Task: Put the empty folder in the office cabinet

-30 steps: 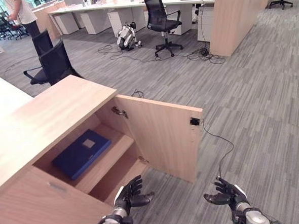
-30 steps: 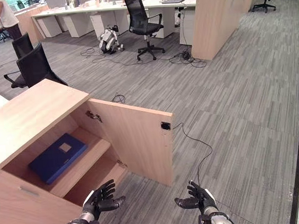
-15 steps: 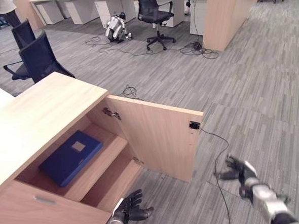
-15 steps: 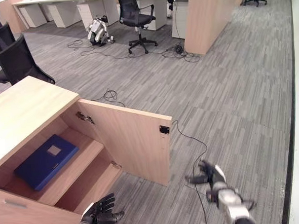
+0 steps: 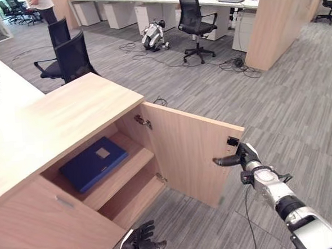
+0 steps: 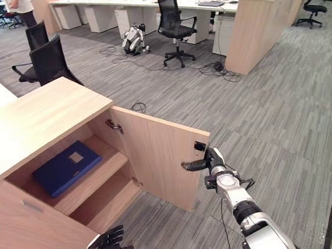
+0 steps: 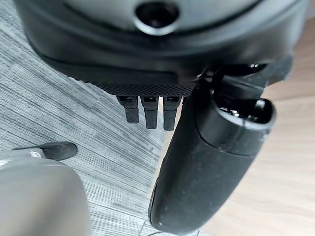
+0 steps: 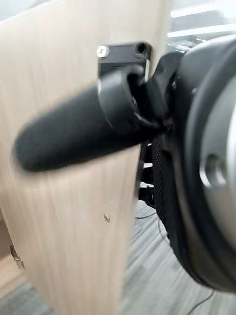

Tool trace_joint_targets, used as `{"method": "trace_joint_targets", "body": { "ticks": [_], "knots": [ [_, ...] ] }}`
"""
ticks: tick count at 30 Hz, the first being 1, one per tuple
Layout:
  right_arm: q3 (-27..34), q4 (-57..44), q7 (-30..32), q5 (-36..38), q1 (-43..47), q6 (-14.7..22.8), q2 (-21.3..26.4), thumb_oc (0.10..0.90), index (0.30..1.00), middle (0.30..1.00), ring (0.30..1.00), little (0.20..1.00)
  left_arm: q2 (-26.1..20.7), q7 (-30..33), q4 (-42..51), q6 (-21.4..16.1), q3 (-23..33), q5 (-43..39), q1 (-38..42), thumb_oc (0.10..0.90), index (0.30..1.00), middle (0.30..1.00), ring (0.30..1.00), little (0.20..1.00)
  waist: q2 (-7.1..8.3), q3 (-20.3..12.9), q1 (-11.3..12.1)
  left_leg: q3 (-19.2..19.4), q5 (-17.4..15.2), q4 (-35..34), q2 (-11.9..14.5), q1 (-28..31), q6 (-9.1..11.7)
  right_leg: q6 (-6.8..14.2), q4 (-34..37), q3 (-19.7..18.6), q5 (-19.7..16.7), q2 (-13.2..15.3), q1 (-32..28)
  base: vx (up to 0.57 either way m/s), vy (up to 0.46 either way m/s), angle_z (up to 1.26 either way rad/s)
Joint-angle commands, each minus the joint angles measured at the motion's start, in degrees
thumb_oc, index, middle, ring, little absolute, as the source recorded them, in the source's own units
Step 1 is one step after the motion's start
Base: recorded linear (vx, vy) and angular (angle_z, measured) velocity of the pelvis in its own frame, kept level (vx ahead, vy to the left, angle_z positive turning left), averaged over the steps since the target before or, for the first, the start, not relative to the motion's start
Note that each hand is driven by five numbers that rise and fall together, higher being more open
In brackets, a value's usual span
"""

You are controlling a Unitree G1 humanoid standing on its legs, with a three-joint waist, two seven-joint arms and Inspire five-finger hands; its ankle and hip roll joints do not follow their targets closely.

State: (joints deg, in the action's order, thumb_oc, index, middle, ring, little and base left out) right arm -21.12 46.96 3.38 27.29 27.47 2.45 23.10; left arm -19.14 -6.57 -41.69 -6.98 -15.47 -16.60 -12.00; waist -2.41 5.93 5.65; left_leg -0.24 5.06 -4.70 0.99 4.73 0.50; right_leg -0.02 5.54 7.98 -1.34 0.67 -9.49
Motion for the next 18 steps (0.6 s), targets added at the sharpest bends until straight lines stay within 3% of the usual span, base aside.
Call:
{"method": "trace_joint_targets", "body": {
  "ticks": [1,15,18],
  "knots": [
    [-1.83,-7.76,-2.77,1.71,5.12,5.77,-2.44,0.800,0.900,0.900,0.900,0.900,-1.90,1.31,-1.10,-3.20,-0.46,0.11,5.24,0.800,0.900,0.900,0.900,0.900,3.97,-2.96,2.98,0.92,-4.16,-0.14,1.45,1.51,2.13,5.61,-1.35,3.77,5.87,3.10,-0.80,0.00,0.000,0.00],
    [-4.77,-24.48,-8.06,0.95,-8.52,6.24,-2.46,0.800,0.900,0.900,0.900,0.900,-1.58,3.14,-1.44,-3.45,3.35,1.40,5.65,0.800,0.900,0.900,0.900,0.900,4.16,-2.23,4.17,-4.20,-2.26,-0.30,1.28,-1.15,3.70,5.25,-0.64,8.42,6.09,3.03,-0.68,-0.02,-0.031,0.20],
    [-5.37,-27.25,-8.77,0.62,-9.96,7.03,-2.12,0.800,0.900,0.900,0.900,0.900,-1.40,3.75,-1.87,-3.79,4.88,0.30,6.41,0.800,0.900,0.900,0.900,0.900,4.14,-0.15,5.19,-4.83,-1.00,1.66,1.20,-4.90,4.65,5.35,-0.55,9.44,5.54,3.53,0.65,-0.17,-0.007,0.11]
  ]
}}
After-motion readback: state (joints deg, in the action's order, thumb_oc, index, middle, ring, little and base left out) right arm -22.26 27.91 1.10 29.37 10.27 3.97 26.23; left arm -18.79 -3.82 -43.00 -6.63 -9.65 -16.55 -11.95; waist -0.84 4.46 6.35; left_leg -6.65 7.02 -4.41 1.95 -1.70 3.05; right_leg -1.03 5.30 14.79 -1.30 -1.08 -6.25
